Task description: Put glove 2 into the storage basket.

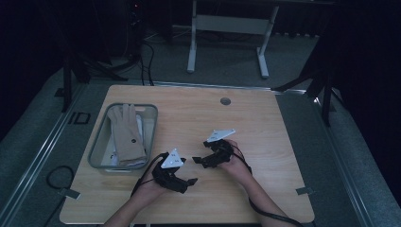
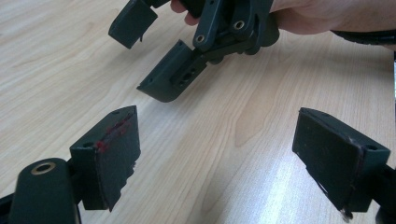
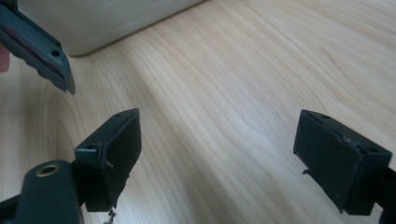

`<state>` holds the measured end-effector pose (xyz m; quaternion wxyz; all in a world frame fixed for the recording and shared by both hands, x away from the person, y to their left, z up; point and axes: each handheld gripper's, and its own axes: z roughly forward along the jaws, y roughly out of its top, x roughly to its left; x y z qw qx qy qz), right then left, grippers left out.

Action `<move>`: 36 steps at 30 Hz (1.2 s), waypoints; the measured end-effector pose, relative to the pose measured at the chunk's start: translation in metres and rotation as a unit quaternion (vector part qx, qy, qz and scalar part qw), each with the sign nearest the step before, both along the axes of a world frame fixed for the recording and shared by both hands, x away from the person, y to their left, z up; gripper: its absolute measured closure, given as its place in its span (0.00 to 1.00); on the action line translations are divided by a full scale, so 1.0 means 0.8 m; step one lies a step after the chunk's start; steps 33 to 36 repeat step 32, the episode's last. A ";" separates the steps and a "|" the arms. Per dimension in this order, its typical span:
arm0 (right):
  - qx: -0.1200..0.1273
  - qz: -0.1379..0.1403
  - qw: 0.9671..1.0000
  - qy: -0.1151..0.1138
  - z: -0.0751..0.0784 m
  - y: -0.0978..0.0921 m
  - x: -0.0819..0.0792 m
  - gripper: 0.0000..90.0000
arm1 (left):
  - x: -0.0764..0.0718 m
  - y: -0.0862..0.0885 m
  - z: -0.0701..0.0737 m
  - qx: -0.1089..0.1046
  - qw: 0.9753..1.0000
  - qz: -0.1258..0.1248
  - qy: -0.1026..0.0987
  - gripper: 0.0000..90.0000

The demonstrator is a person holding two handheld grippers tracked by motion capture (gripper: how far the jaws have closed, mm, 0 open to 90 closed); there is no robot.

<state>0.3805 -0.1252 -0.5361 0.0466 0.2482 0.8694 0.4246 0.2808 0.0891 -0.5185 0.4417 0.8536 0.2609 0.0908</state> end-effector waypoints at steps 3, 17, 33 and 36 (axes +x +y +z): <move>0.005 -0.004 1.000 -0.002 -0.004 -0.009 -0.004 0.16 | 0.000 -0.004 -0.004 -0.004 1.000 -0.003 -0.003 0.17; 0.005 -0.035 0.999 -0.016 -0.021 -0.047 -0.014 0.16 | -0.001 -0.015 -0.021 -0.012 1.000 -0.016 0.004 0.17; -0.004 -0.041 0.999 -0.026 -0.024 -0.051 -0.015 0.16 | -0.001 -0.015 -0.025 -0.009 1.000 -0.021 0.012 0.17; -0.004 -0.041 0.999 -0.026 -0.024 -0.051 -0.015 0.16 | -0.001 -0.015 -0.025 -0.009 1.000 -0.021 0.012 0.17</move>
